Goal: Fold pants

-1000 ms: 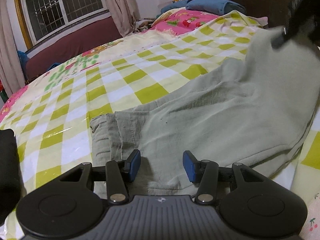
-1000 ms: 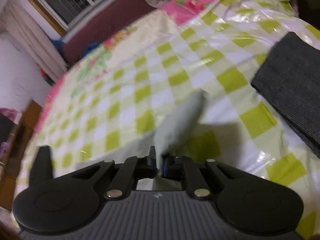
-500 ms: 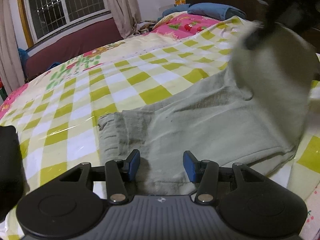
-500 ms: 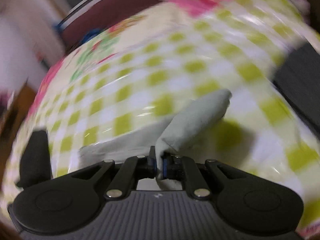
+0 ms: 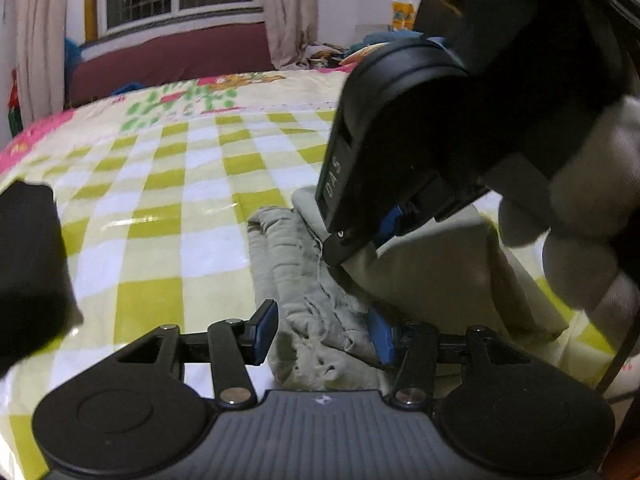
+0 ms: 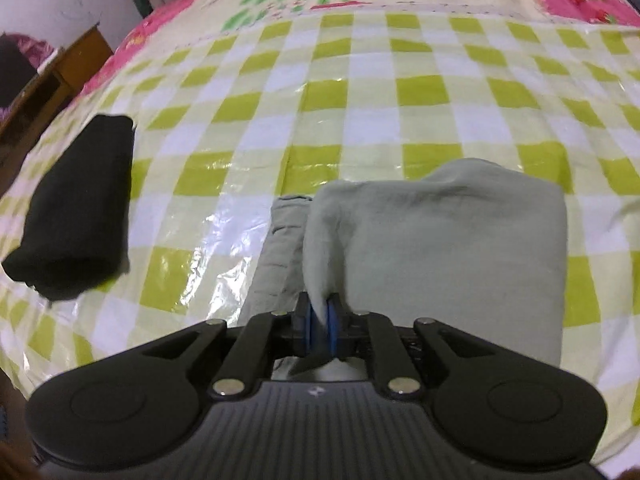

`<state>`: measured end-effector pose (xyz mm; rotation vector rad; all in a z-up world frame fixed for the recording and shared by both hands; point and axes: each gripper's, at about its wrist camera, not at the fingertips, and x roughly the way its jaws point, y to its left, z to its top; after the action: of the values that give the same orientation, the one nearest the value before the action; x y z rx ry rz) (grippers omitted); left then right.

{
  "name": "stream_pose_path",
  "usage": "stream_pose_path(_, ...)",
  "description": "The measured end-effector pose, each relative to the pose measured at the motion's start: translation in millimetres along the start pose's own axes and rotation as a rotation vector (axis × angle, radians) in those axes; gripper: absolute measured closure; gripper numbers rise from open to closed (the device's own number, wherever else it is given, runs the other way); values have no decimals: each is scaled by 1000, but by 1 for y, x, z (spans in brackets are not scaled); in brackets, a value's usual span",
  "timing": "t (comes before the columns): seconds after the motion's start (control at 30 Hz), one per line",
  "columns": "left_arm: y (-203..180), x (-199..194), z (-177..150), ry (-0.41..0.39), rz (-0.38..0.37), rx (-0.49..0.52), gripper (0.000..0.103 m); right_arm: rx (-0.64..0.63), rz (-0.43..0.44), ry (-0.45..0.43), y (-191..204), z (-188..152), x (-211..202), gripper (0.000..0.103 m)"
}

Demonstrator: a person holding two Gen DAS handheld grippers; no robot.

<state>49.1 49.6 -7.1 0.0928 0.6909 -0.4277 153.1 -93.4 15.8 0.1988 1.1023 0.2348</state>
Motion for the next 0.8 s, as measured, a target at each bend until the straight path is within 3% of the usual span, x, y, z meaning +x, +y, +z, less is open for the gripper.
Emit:
stream_pose_path(0.17,7,-4,-1,-15,-24,-32,40,35,24,-16,10,7,-3,95)
stream_pose_path(0.33,13,-11,-4,-27,-15,-40,40,-30,29,2,31,11,5,99)
stream_pose_path(0.53,19,-39,-10,-88,-22,-54,38,-105,-65,-49,28,11,-16,85)
stream_pose_path(0.7,9,-56,-12,-88,-118,-69,27,-52,-37,-66,2,7,-34,77)
stream_pose_path(0.8,-4,-47,-7,-61,-105,-36,27,-32,-27,-57,-12,0,-36,73)
